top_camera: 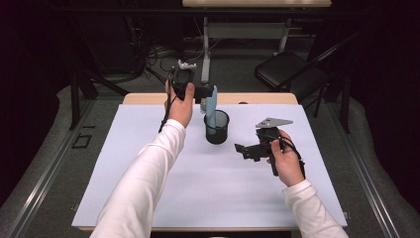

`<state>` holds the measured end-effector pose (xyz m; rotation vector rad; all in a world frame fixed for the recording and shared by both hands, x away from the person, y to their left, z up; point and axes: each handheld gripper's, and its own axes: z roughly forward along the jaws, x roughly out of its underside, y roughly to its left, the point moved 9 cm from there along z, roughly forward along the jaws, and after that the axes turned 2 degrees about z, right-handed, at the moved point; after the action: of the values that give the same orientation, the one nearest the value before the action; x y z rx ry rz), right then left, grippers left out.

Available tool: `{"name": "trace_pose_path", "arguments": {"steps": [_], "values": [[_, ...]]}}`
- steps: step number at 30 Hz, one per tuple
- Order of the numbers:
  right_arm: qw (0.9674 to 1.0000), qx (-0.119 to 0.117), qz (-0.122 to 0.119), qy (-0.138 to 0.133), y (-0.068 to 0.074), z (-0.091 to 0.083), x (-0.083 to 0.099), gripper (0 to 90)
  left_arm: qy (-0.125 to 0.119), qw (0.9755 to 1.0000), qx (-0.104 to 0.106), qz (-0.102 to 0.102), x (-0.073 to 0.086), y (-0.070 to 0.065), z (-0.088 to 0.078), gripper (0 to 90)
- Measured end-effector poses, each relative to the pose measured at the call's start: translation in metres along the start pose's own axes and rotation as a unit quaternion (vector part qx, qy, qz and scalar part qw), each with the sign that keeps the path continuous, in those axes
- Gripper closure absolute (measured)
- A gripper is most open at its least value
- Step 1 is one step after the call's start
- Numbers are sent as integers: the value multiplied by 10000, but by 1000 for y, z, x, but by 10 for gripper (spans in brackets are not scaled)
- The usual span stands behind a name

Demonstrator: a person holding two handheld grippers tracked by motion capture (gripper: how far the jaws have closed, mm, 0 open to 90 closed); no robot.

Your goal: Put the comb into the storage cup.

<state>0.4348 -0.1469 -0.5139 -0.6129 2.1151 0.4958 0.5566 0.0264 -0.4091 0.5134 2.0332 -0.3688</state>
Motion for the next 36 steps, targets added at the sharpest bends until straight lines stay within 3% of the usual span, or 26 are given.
{"name": "trace_pose_path", "arguments": {"steps": [13, 24, 27, 36], "values": [[10000, -7, -8, -5, 0, -1, 0, 0, 216, 9998, 35, 1, -2, 11, -14, 7], [10000, 36, 41, -32, -4, -3, 0, 0, 196, 9997, 151, 42, 3, 25, -33, 8], [10000, 28, 39, -26, -3, -3, 0, 0, 269, 9990, 24, 343, 5, 29, -40, 14], [10000, 28, 27, -3, -3, -2, 0, 0, 157, 9986, 314, 399, 12, 26, -58, 22]]}}
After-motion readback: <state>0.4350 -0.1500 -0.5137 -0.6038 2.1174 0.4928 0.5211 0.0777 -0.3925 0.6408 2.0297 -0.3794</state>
